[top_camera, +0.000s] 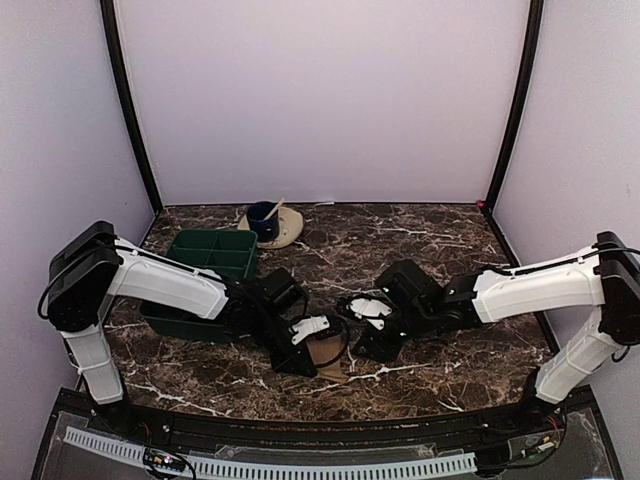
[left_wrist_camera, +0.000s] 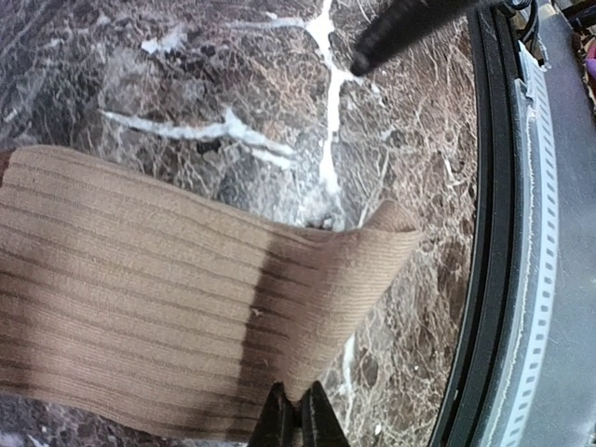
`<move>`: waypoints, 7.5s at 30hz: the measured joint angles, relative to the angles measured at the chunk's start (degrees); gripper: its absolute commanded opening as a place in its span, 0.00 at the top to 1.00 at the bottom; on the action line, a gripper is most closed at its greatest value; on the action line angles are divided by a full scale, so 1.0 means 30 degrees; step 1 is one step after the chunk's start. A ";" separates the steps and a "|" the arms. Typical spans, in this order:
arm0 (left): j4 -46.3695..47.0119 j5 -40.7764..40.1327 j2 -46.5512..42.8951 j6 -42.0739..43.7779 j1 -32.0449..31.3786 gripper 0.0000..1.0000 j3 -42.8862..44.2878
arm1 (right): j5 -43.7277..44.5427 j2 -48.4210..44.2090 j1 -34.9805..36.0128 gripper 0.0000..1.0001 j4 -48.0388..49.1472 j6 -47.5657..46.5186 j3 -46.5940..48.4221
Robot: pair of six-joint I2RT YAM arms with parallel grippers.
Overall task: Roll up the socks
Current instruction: Roll the sock at the center of the board.
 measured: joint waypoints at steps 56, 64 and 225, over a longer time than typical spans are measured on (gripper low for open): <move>-0.4932 0.5850 0.3592 0.1290 0.2113 0.97 0.3075 | 0.5173 0.4437 0.7074 0.64 0.1268 -0.4022 0.2215; -0.5085 0.6113 0.3767 0.1348 0.2186 0.97 0.3191 | 0.5311 0.4561 0.6819 0.64 0.1275 -0.4357 0.2215; 0.4102 -0.9202 -0.5034 0.2659 -0.5792 0.61 -0.4714 | -1.4644 0.9231 -0.1100 1.00 -0.3446 -0.2288 0.4903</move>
